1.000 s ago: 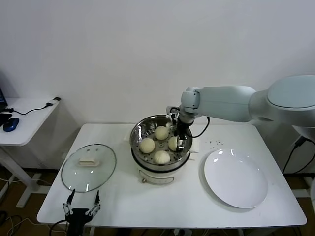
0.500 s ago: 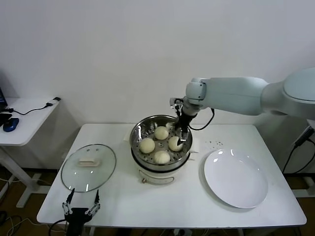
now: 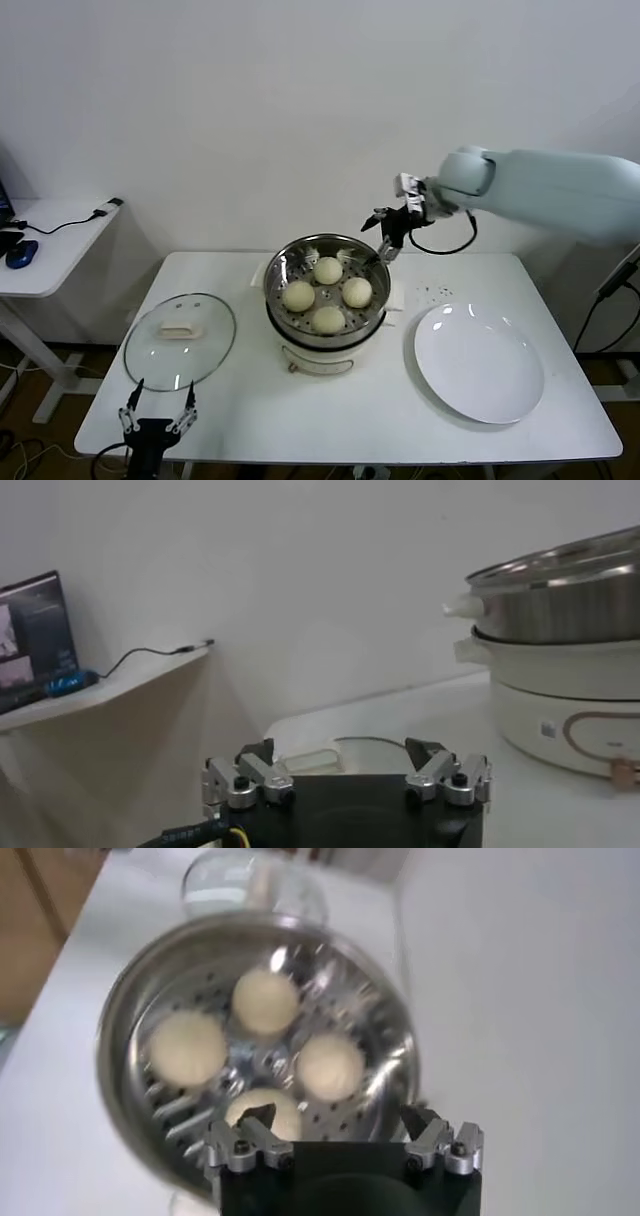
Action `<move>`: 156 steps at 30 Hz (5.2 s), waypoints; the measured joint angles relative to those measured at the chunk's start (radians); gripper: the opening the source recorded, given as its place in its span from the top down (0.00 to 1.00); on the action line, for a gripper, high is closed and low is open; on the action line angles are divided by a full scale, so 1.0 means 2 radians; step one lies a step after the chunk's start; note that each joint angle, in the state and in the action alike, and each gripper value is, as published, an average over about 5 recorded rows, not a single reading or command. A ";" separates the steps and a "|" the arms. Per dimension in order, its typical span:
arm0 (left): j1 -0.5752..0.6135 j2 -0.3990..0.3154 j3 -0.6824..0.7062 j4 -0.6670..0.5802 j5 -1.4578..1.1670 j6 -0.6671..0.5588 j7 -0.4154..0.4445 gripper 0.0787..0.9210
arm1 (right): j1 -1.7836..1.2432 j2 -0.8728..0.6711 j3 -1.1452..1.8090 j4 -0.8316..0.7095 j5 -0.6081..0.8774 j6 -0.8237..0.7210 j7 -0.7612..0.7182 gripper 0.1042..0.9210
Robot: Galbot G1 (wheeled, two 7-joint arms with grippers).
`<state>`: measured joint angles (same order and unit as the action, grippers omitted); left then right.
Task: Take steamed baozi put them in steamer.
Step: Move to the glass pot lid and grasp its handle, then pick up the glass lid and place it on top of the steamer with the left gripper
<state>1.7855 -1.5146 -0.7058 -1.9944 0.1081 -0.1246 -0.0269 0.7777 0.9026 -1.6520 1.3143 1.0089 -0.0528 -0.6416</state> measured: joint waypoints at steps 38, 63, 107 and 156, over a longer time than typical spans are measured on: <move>-0.041 0.026 -0.025 -0.052 0.435 0.024 0.012 0.12 | -0.980 -0.015 1.026 0.190 -0.173 0.099 0.255 0.12; -0.206 0.063 0.005 0.175 0.701 0.067 -0.017 0.12 | -1.087 0.083 1.143 0.173 -0.271 0.105 0.262 0.12; -0.356 0.082 0.016 0.373 0.670 0.044 -0.089 0.70 | -1.100 0.137 1.182 0.143 -0.320 0.127 0.242 0.12; -0.432 0.161 0.341 -0.015 0.644 0.420 0.195 0.91 | -1.015 0.099 1.147 0.068 -0.342 0.126 0.248 0.12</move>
<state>0.9211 -1.1924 -0.0247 -2.0242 1.3959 0.7157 0.3625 -1.2523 1.0998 0.6414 1.4507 0.3256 0.1985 -0.1447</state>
